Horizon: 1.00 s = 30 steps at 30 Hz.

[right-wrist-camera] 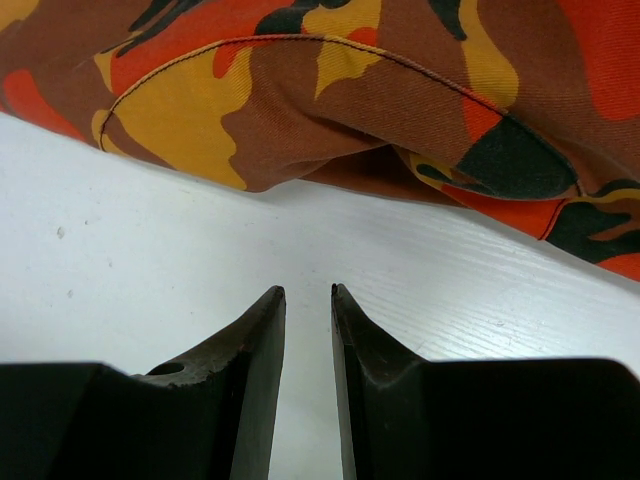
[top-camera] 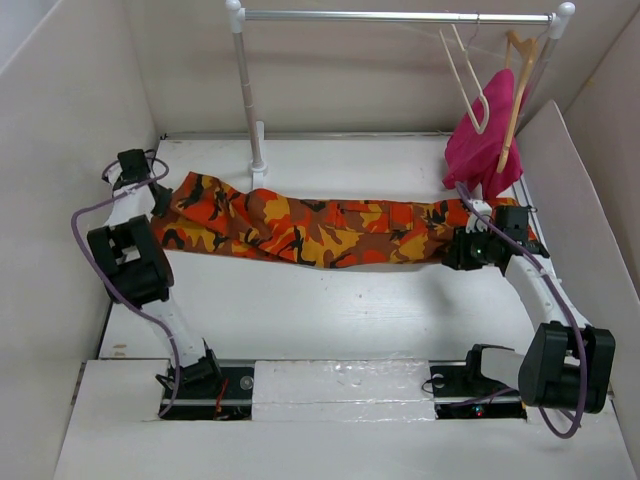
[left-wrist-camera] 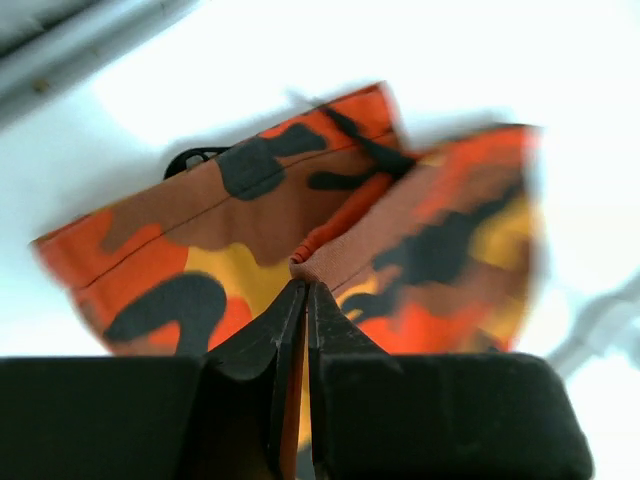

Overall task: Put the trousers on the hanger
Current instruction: Fold the trousers at the center of the board.

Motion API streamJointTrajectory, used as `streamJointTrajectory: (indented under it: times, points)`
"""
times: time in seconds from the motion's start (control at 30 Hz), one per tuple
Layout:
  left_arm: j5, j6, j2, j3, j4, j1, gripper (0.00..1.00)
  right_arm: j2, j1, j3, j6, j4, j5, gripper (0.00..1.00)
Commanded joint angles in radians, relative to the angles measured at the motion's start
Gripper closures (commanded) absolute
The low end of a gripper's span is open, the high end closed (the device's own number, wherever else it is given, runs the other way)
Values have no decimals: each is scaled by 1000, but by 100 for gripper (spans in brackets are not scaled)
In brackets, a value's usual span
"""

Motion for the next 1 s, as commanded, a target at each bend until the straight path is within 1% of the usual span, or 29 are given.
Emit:
streamJointTrajectory:
  times: [0.0, 0.03, 0.1, 0.13, 0.3, 0.4, 0.5, 0.6, 0.63, 0.67, 0.7, 0.73, 0.77, 0.8, 0.83, 0.9, 0.93, 0.97]
  points:
    - [-73, -3, -197, -43, 20, -6, 100, -11, 7, 1, -34, 1, -11, 69]
    - [-89, 7, -247, -82, 29, -6, 100, -11, 16, 3, -37, 1, -15, 69]
    - [-144, 23, -282, -130, 40, -6, 100, -8, 16, 3, -42, 4, -26, 69]
    - [-152, 24, -283, -143, 40, 12, 100, -3, 16, 4, -42, 4, -31, 69]
    - [-216, 33, -228, -205, 21, 45, 100, 8, 16, 19, -31, 4, -58, 69]
    - [-255, 2, -178, -218, -2, 45, 100, 0, 16, 47, -34, -22, -57, 69]
    - [-252, -18, -166, -250, 6, 45, 100, -11, 16, 68, -44, -49, -54, 68]
    - [-255, -39, -175, -265, 1, 81, 100, -20, 16, 84, -48, -85, -23, 67]
    - [-252, -38, -175, -262, 1, 91, 94, -23, 4, 85, -48, -91, -9, 67]
    - [-252, -39, -174, -255, -21, 100, 81, -28, -7, 85, -42, -95, -5, 66]
    - [-259, -35, -172, -246, -29, 100, 67, -28, -17, 87, -36, -95, -5, 60]
    - [-259, -20, -178, -230, -37, 100, 46, -26, -39, 87, -30, -94, -12, 55]
    - [-259, -18, -186, -227, -55, 100, 36, -20, -48, 85, -12, -85, -20, 52]
    - [-252, -21, -203, -230, -55, 100, 29, -2, -57, 82, -1, -72, -34, 46]
    - [-241, -13, -248, -257, -48, 100, 24, 12, -69, 78, 5, -68, -81, 44]
    - [-232, 0, -305, -300, -23, 83, 24, 35, -114, 76, 28, -57, -116, 43]
    - [-235, 8, -359, -354, -13, 68, 24, 28, -132, 61, 48, -42, -135, 43]
    - [-246, 14, -385, -379, -3, 49, 24, 17, -175, 56, 58, -40, -132, 42]
